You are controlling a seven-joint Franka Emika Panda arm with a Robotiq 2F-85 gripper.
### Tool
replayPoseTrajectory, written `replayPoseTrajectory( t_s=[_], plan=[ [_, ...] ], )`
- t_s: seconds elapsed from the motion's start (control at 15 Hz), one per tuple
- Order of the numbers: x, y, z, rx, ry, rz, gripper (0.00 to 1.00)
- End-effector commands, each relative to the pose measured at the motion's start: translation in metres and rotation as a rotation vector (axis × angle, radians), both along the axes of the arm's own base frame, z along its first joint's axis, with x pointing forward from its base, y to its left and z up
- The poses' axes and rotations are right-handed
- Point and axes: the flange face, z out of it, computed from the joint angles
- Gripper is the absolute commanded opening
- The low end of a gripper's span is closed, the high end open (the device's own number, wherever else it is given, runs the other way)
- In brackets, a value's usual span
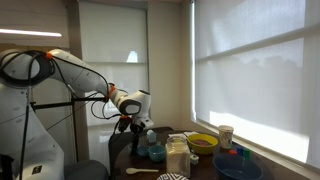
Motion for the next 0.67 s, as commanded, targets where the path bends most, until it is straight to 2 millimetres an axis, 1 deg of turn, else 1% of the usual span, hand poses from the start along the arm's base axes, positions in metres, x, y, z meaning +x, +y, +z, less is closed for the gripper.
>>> replayPoseTrajectory(
  t_s=[0.0, 0.2, 0.33, 0.47, 0.6],
  plan=[
    [-0.008, -0.005, 0.016, -0.046, -0.026, -0.009, 1.00],
    [-0.018, -0.017, 0.034, -0.082, -0.067, -0.038, 1.00],
    [-0.025, -0.030, 0.044, -0.125, -0.098, -0.072, 1.00],
    [-0.027, -0.049, 0.051, -0.169, -0.125, -0.123, 1.00],
    [-0.027, -0.072, 0.051, -0.211, -0.143, -0.197, 1.00]
  ],
)
